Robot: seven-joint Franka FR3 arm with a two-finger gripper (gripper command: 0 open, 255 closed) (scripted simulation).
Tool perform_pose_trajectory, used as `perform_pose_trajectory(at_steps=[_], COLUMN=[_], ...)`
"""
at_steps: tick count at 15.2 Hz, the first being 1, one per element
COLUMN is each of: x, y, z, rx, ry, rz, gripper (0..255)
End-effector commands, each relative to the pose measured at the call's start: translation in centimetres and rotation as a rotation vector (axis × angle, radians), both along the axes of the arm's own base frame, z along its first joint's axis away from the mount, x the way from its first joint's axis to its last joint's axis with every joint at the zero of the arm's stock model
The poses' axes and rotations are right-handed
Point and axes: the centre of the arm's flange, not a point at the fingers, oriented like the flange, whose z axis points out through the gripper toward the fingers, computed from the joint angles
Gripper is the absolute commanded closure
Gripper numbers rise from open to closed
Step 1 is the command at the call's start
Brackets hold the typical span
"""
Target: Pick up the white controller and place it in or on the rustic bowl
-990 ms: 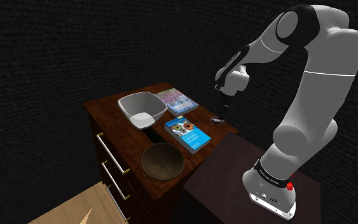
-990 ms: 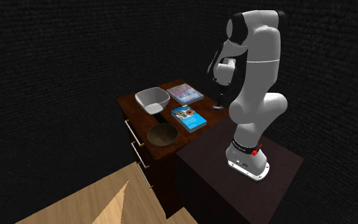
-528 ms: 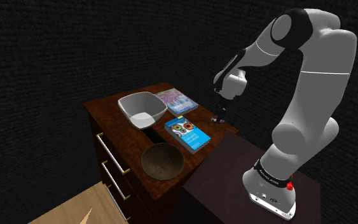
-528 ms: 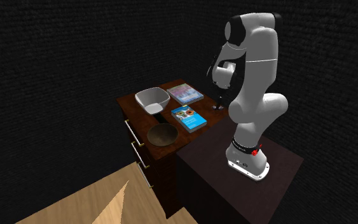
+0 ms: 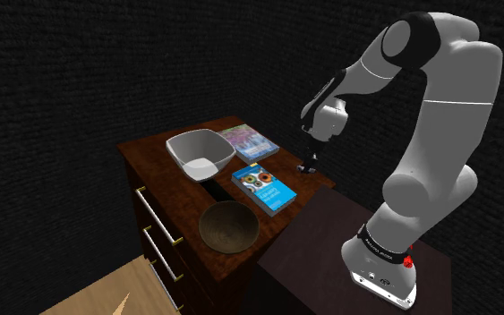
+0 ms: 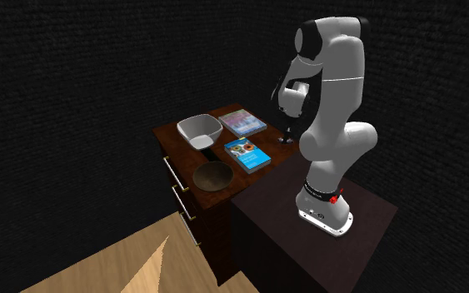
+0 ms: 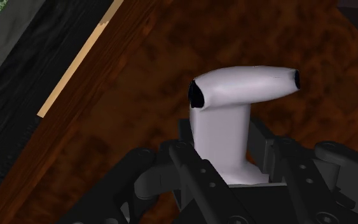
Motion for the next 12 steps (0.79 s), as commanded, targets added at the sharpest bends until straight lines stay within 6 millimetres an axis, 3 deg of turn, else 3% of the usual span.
perform_pose_trajectory(at_steps=[1,6,12], x=[-0.7,-0.5,-0.7], y=[-0.3,-0.4,-0.6], z=[-0.4,-0.6,2.4], rx=[0.009,0.009,0.009], ry=[0.012,0.012,0.011], rz=[-0.017,-0.017,-0.017], gripper=[255,255,255])
